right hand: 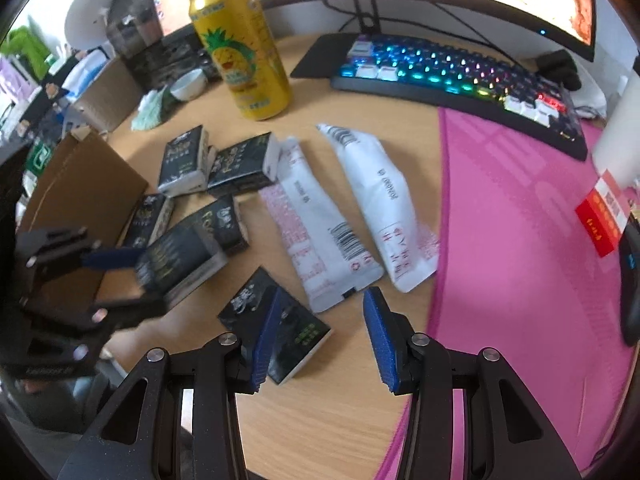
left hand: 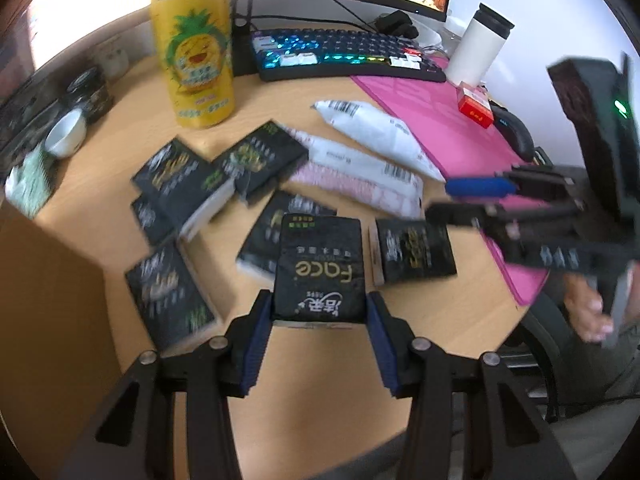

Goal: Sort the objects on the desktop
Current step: 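Grasp another black Face tissue pack with the left tool, then grasp another black Face tissue pack with the right tool, then lift both held Face packs and turn them onto their edges, then carry both Face packs into the cardboard box and open both tools, then move both open tools back over the remaining Face packs, then lower the right tool around a Face pack while the left tool approaches another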

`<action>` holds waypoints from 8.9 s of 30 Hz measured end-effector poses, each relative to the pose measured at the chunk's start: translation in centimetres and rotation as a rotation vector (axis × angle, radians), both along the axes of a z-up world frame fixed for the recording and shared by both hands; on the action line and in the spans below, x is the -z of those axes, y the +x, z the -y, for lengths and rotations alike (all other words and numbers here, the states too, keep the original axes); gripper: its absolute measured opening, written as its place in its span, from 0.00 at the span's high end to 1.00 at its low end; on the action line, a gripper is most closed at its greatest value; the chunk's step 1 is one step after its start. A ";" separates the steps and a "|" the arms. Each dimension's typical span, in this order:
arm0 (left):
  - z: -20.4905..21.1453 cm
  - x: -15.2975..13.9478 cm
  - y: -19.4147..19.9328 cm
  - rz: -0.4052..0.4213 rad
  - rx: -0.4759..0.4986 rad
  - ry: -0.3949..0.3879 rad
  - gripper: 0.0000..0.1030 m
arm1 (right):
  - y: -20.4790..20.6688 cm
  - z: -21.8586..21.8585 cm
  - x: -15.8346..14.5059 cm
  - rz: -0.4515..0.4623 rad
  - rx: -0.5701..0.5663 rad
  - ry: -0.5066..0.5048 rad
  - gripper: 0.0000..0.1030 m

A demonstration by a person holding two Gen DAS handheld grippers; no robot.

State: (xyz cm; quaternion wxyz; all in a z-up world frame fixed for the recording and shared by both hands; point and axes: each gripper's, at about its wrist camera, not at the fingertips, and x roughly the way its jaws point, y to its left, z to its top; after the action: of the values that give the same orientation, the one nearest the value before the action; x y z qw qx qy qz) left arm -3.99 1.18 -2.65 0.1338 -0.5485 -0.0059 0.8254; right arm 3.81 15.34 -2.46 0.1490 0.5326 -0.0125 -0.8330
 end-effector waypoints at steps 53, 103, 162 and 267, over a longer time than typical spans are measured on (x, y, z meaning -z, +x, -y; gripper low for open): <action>4.3 1.5 4.2 0.047 -0.140 0.086 0.48 | 2.3 5.1 2.6 0.015 -0.060 0.007 0.47; 0.3 2.4 2.7 0.036 -0.087 -0.022 0.79 | 4.3 4.2 2.4 -0.010 -0.070 0.048 0.77; 5.7 -8.9 5.9 -0.155 -0.104 0.064 0.81 | 3.5 9.9 -5.9 -0.083 -0.289 -0.085 0.80; 0.6 -0.5 1.6 -0.003 -0.086 -0.078 0.36 | 2.4 3.3 0.4 0.055 -0.090 0.001 0.75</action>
State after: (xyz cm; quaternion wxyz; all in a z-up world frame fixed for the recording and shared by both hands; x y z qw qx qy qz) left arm -2.40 0.63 -2.14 0.0767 -0.5515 0.0032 0.8307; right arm 6.23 12.03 -2.83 0.1855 0.5555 0.0076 -0.8105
